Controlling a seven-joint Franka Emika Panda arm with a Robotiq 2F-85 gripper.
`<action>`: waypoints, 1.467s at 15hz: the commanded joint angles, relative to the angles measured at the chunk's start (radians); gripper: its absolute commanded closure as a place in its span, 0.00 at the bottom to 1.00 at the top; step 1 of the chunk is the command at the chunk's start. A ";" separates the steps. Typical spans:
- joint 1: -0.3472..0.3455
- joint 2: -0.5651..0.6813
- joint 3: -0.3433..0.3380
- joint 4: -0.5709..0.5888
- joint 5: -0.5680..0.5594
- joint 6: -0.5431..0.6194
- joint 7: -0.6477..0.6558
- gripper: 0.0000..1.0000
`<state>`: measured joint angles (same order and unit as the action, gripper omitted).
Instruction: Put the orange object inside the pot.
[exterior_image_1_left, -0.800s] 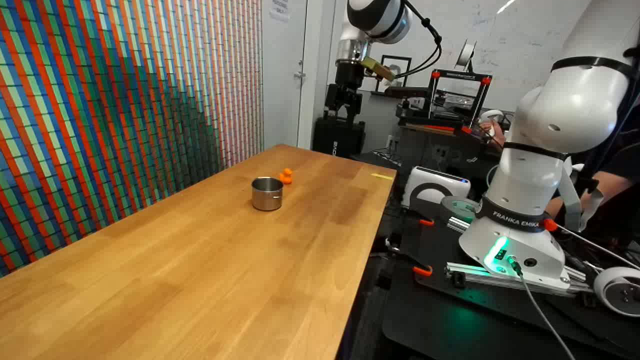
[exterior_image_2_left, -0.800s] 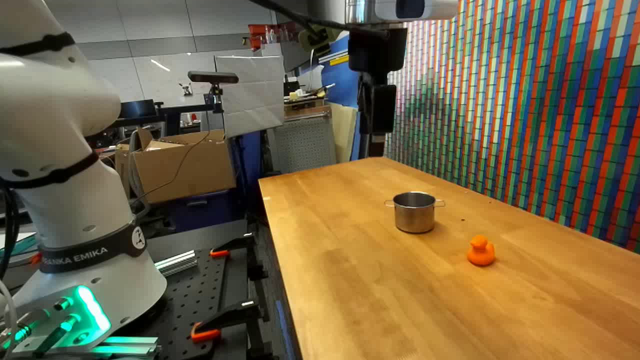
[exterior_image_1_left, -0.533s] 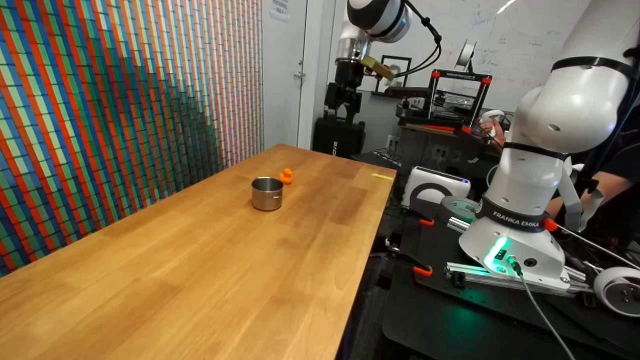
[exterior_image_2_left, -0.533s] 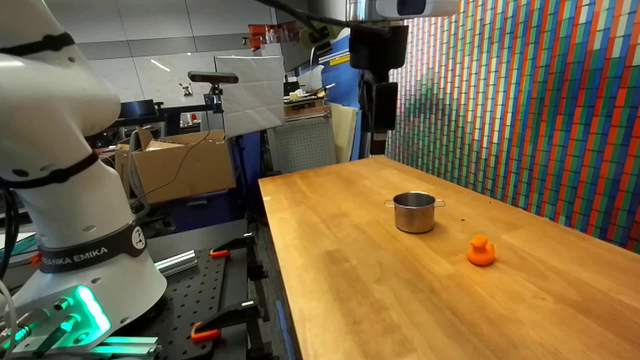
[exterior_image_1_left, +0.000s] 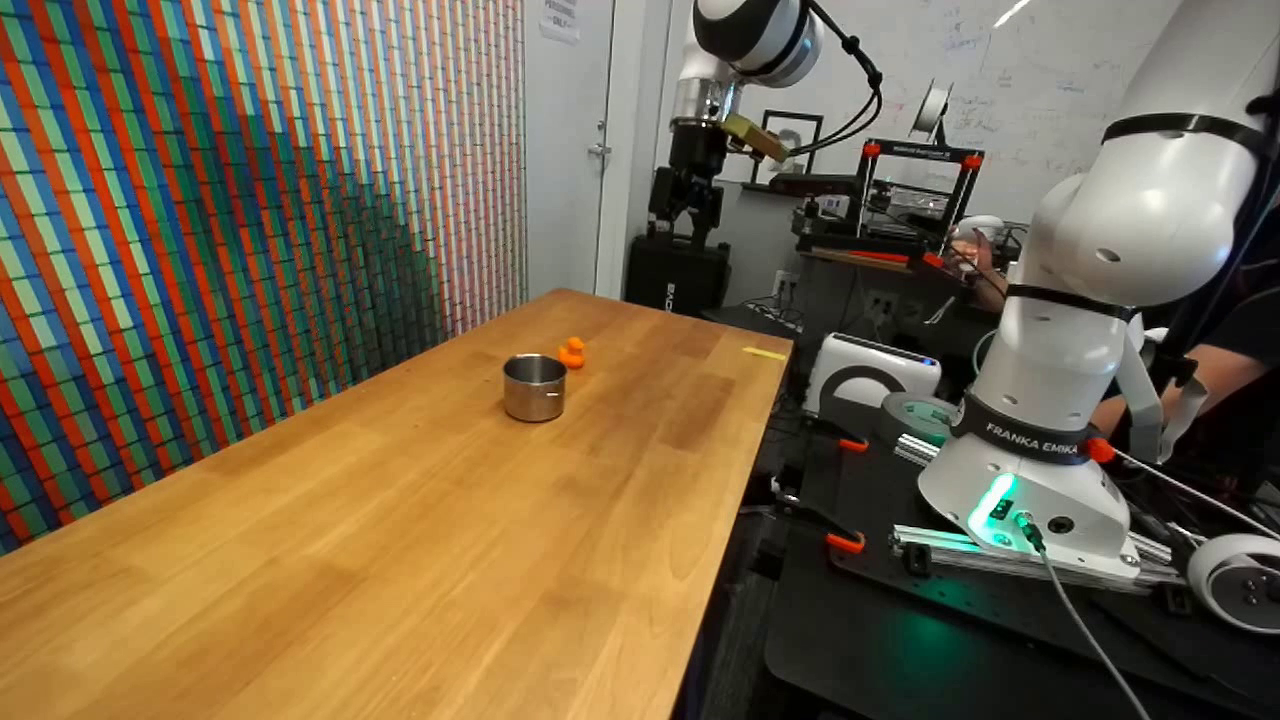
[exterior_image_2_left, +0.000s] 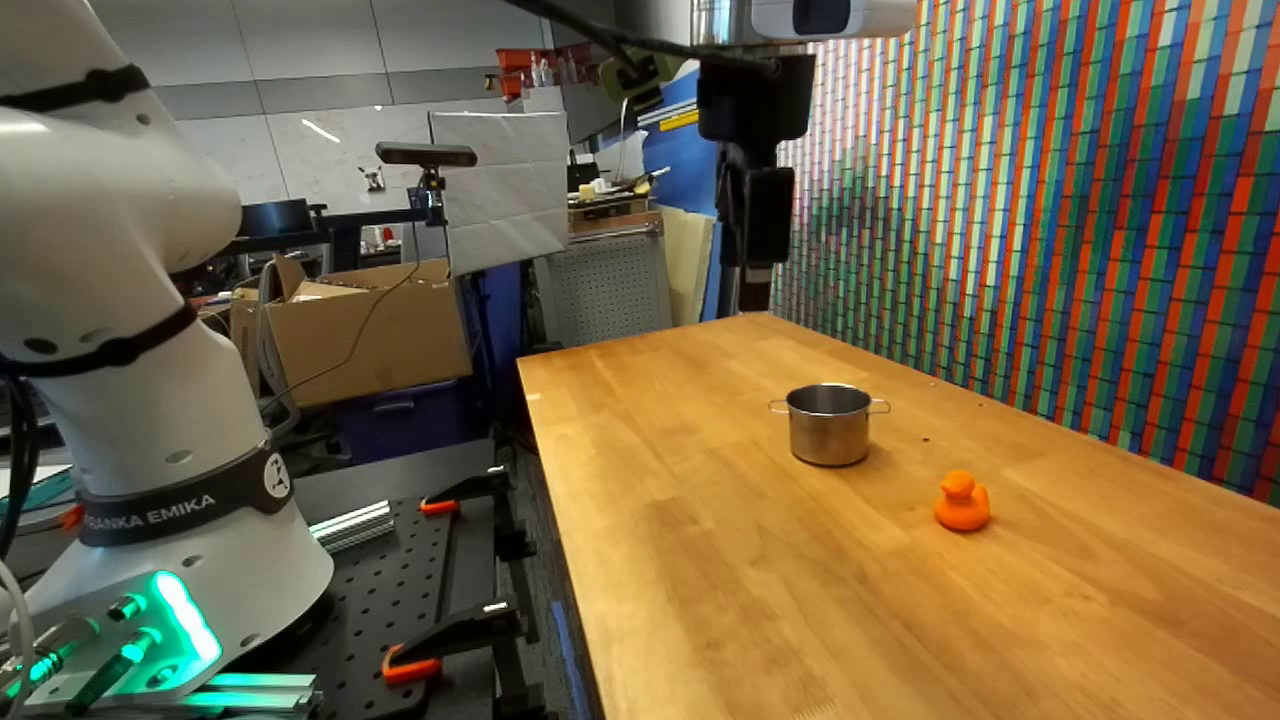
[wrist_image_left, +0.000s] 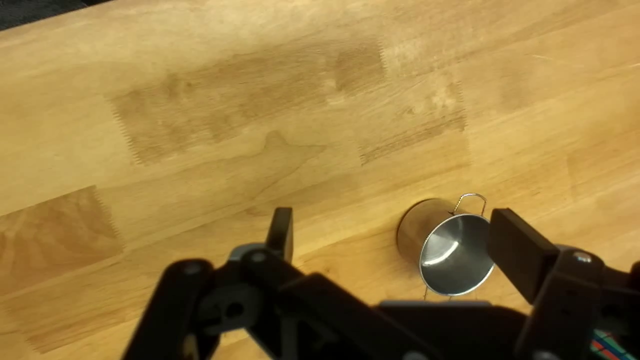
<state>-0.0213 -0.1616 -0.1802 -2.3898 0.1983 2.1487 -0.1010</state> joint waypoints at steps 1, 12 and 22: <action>-0.015 0.025 0.037 0.016 -0.005 0.083 -0.016 0.00; -0.032 0.413 0.078 0.275 -0.150 0.445 -0.018 0.00; -0.057 0.750 0.134 0.517 -0.171 0.413 -0.054 0.00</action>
<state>-0.0601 0.5167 -0.0747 -1.9510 0.0476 2.5986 -0.1493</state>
